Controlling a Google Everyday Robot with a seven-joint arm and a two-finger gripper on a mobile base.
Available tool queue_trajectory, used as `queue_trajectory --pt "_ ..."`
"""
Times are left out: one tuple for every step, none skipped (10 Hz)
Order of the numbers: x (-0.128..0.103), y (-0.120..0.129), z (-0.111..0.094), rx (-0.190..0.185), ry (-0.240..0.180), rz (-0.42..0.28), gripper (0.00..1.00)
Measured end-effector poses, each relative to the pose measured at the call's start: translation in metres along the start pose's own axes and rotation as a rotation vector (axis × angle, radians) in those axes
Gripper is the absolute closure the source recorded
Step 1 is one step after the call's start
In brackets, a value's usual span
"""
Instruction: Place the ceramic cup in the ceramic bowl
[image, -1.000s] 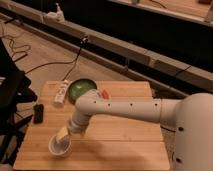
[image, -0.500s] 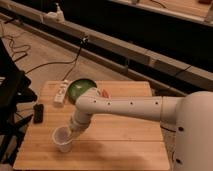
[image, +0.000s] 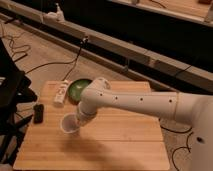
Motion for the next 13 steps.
queue_trajectory --pt "-0.021 -0.005 -0.016 -0.028 -0.053 0.025 1.00" --pt "-0.044 -0.010 -0.033 -0.061 -0.109 0.049 1.00" --pt "-0.063 -0.013 -0.047 -0.096 -0.153 0.063 1.00" --pt "-0.087 -0.021 -0.064 -0.138 -0.204 0.082 1.00" --pt "-0.106 -0.027 -0.076 -0.154 -0.233 0.093 1.00" --pt "-0.118 -0.033 -0.084 -0.159 -0.249 0.100 1.00" --pt "-0.131 -0.038 -0.091 -0.163 -0.262 0.103 1.00" --pt "-0.136 -0.040 -0.095 -0.165 -0.269 0.105 1.00" --pt "-0.136 -0.040 -0.095 -0.165 -0.268 0.105 1.00" --pt "-0.136 -0.040 -0.095 -0.165 -0.269 0.105 1.00" --pt "-0.136 -0.040 -0.095 -0.166 -0.268 0.106 1.00" --pt "-0.136 -0.040 -0.094 -0.164 -0.268 0.105 1.00" --pt "-0.136 -0.041 -0.094 -0.161 -0.267 0.104 1.00"
